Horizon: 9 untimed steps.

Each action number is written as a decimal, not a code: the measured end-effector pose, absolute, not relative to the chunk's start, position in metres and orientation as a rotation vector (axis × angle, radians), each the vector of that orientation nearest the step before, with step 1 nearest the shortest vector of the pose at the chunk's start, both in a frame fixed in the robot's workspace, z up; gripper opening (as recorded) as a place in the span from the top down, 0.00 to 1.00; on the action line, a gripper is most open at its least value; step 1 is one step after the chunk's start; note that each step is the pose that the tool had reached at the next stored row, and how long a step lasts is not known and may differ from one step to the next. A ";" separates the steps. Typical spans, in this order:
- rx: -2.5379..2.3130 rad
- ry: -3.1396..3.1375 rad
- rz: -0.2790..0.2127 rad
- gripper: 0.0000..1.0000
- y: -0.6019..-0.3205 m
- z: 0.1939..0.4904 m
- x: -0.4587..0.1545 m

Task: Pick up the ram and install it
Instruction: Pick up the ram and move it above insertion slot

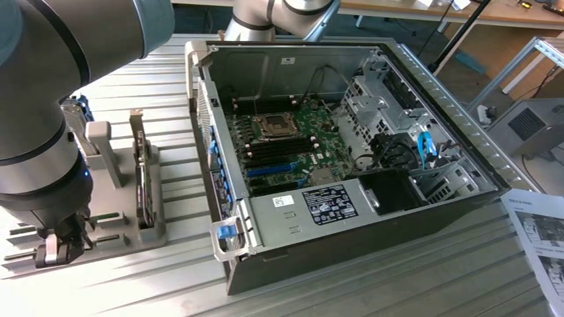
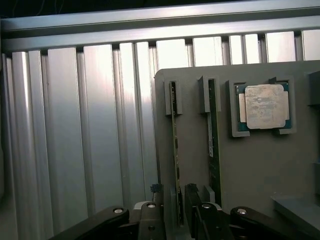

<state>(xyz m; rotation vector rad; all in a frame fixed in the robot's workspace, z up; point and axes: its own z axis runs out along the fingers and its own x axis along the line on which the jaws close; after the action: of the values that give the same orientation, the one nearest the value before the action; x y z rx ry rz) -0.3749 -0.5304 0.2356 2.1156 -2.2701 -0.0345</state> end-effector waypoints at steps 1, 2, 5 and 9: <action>2.116 -2.270 -0.034 0.69 -0.530 0.236 -0.375; 2.116 -2.270 -0.034 0.69 -0.530 0.236 -0.375; 2.116 -2.270 -0.035 0.69 -0.530 0.235 -0.377; 2.116 -2.270 -0.034 0.69 -0.530 0.235 -0.382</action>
<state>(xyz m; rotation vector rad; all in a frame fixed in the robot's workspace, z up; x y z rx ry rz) -0.3825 -0.5304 0.2347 2.1156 -2.2702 -0.0345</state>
